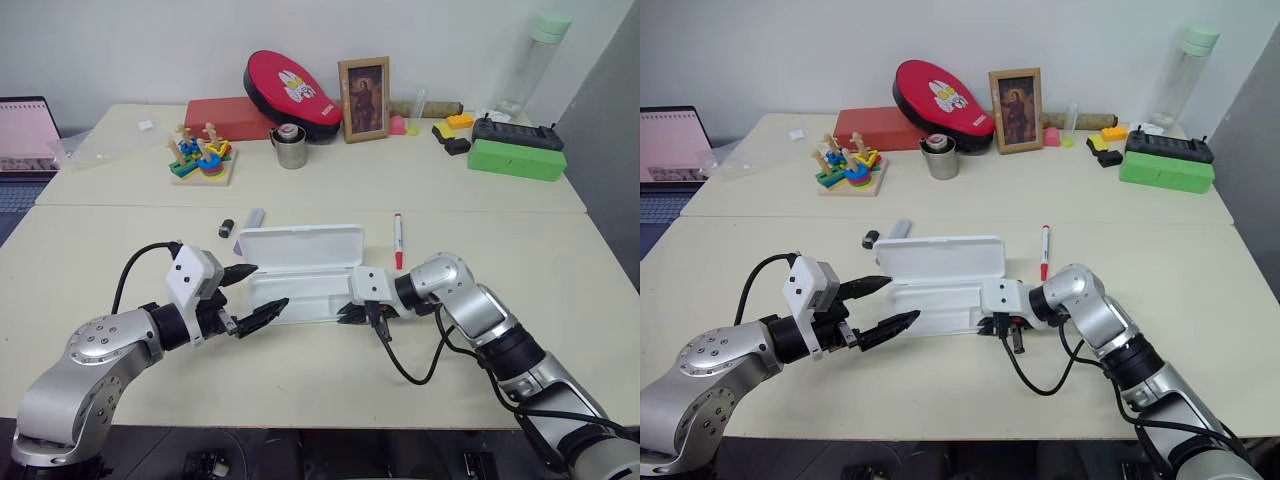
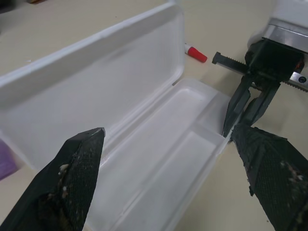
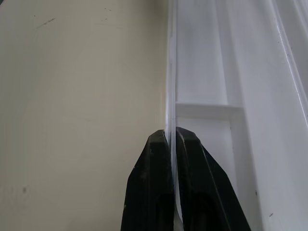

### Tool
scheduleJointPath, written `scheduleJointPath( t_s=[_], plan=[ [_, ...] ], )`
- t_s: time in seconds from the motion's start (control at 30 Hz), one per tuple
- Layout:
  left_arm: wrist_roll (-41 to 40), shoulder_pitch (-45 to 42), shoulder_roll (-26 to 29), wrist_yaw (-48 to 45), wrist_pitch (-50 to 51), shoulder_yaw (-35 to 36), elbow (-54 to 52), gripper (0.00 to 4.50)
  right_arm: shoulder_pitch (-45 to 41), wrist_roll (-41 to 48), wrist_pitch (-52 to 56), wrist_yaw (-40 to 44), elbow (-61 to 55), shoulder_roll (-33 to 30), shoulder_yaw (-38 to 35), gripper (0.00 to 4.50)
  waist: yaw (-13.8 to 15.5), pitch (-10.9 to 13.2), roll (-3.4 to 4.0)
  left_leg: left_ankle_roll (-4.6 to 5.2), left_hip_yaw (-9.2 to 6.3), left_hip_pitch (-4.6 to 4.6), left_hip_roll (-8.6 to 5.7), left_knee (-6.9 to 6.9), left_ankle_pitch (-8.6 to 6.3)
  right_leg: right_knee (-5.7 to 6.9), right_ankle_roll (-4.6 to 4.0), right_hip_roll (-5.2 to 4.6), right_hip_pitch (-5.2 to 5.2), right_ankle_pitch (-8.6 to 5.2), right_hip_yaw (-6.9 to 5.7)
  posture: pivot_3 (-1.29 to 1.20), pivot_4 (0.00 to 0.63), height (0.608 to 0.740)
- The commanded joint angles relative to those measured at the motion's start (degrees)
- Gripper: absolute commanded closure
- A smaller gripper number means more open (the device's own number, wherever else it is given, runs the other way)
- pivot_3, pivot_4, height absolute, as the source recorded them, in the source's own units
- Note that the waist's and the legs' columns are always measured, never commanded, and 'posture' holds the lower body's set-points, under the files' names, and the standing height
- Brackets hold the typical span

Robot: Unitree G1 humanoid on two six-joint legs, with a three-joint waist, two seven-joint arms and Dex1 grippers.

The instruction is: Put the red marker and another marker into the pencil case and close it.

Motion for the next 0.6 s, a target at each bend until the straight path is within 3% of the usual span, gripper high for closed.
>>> scheduleJointPath(
  t_s=[0.03, 0.17, 0.33, 0.5, 0.6],
  plan=[
    [-0.78, -0.97, 0.91, -0.18, -0.1, -0.08, -1.44, 0.0, -0.55, 0.04, 1.72, -1.99, -2.03, -0.38, -0.21, 3.86, -0.03, 0.0, 0.0, 0.0, 0.0, 0.0, 0.0, 0.0, 0.0, 0.0, 0.0, 0.0, 0.0, 0.0, 0.0, 0.0, 0.15, 0.74],
    [-0.69, -2.38, 0.72, -0.34, 0.08, -1.19, -1.03, 0.0, -0.2, 1.92, 4.17, -3.23, -4.25, -0.36, -1.46, 2.86, 0.0, 0.0, 0.0, 0.0, 0.0, 0.0, 0.0, 0.0, 0.0, -0.01, 0.0, 0.0, 0.0, 0.0, 0.0, 0.0, 0.15, 0.74],
    [-1.65, -4.56, 0.28, 0.06, 0.86, -2.31, -2.02, 0.0, 0.62, 15.77, 16.86, -1.41, -14.93, -2.51, -12.37, 1.47, 0.07, 0.0, 0.0, 0.0, 0.0, -0.03, 0.0, 0.0, 0.0, -0.03, 0.0, 0.0, 0.0, 0.0, 0.0, 0.0, 0.15, 0.74],
    [-0.84, -9.01, -3.28, 0.93, 0.76, -8.93, -1.81, 0.0, 1.25, 16.37, 28.27, -13.24, -14.05, -7.25, -23.96, 0.37, 0.85, -0.02, -0.03, 0.0, 0.0, -0.03, -0.01, 0.03, 0.0, -0.05, 0.0, 0.0, 0.05, 0.0, -0.02, 0.0, 0.15, 0.74],
    [-0.35, -11.31, -5.24, 1.4, 0.35, -11.68, -0.97, 0.0, 1.98, 15.65, 32.83, -20.72, -14.38, -7.24, -26.97, 0.03, 0.94, -0.02, -0.03, 0.01, 0.0, -0.03, -0.01, 0.02, -0.01, -0.05, 0.0, 0.0, 0.01, 0.0, -0.01, 0.0, 0.15, 0.74]
  ],
)
